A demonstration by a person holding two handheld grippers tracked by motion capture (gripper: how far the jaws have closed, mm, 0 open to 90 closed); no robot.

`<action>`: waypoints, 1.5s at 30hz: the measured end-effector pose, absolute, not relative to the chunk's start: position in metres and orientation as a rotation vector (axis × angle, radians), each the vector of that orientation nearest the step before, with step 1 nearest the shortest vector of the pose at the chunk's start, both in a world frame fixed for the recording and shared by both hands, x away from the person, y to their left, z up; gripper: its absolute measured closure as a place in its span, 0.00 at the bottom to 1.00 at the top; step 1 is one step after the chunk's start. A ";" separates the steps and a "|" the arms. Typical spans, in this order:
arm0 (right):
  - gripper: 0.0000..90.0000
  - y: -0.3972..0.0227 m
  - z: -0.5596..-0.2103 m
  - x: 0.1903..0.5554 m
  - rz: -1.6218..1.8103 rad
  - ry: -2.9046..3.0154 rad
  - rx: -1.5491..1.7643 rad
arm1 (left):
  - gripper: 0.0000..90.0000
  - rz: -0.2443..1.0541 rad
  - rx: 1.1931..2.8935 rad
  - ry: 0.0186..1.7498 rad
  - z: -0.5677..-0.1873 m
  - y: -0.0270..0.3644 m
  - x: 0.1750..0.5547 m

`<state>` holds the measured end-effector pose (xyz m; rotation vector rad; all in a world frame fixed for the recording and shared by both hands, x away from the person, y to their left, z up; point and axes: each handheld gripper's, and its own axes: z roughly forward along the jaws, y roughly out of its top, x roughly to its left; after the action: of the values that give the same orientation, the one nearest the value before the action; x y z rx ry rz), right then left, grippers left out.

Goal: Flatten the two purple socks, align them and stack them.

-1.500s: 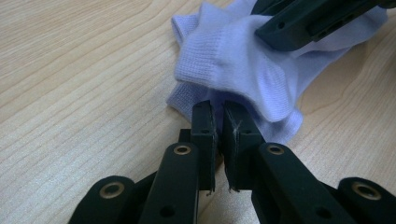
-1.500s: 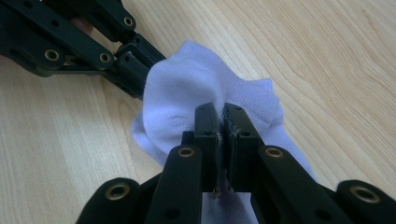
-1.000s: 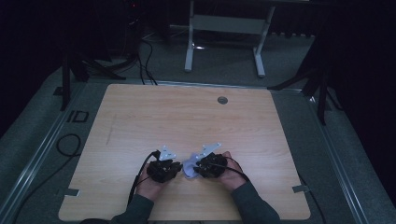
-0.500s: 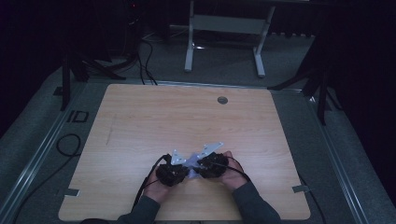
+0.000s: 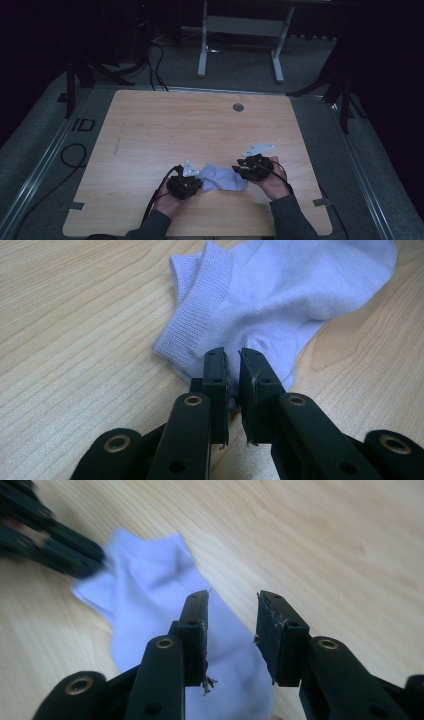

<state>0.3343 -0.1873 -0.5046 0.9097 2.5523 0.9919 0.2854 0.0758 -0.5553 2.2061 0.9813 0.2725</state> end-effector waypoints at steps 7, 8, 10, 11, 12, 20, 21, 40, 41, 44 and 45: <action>0.72 -0.200 -0.532 0.338 0.900 2.558 1.065 | 0.91 0.272 2.206 0.983 -0.555 0.076 0.285; 0.72 -0.202 -0.535 0.338 0.898 2.558 1.094 | 0.91 0.272 2.206 0.982 -0.555 0.076 0.285; 0.74 -0.204 -0.540 0.340 0.912 2.560 1.131 | 0.91 0.272 2.206 0.982 -0.555 0.076 0.285; 0.81 -0.205 -0.541 0.339 0.920 2.563 1.150 | 0.91 0.273 2.206 0.982 -0.555 0.075 0.285; 0.87 -0.205 -0.542 0.339 0.915 2.560 1.150 | 0.91 0.273 2.206 0.983 -0.555 0.075 0.285; 0.98 -0.207 -0.545 0.333 0.832 2.505 1.124 | 0.91 0.280 2.214 0.985 -0.555 0.075 0.284; 0.98 -0.209 -0.545 0.332 0.834 2.496 1.134 | 0.91 0.279 2.215 0.986 -0.555 0.075 0.284; 0.98 -0.209 -0.549 0.328 0.855 2.480 1.125 | 0.81 0.258 2.147 0.923 -0.530 0.052 0.323; 0.98 -0.209 -0.549 0.328 0.857 2.480 1.123 | 0.79 0.253 2.159 0.920 -0.531 0.047 0.326; 0.98 -0.210 -0.549 0.327 0.872 2.477 1.131 | 0.72 0.251 2.178 0.922 -0.534 0.039 0.332; 0.98 -0.210 -0.550 0.327 0.874 2.477 1.129 | 0.70 0.263 2.188 0.930 -0.536 0.036 0.335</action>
<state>0.3275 -0.2103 -0.5495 1.1287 2.4771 0.8745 0.3352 0.0357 -0.5360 2.1879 0.9303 0.2629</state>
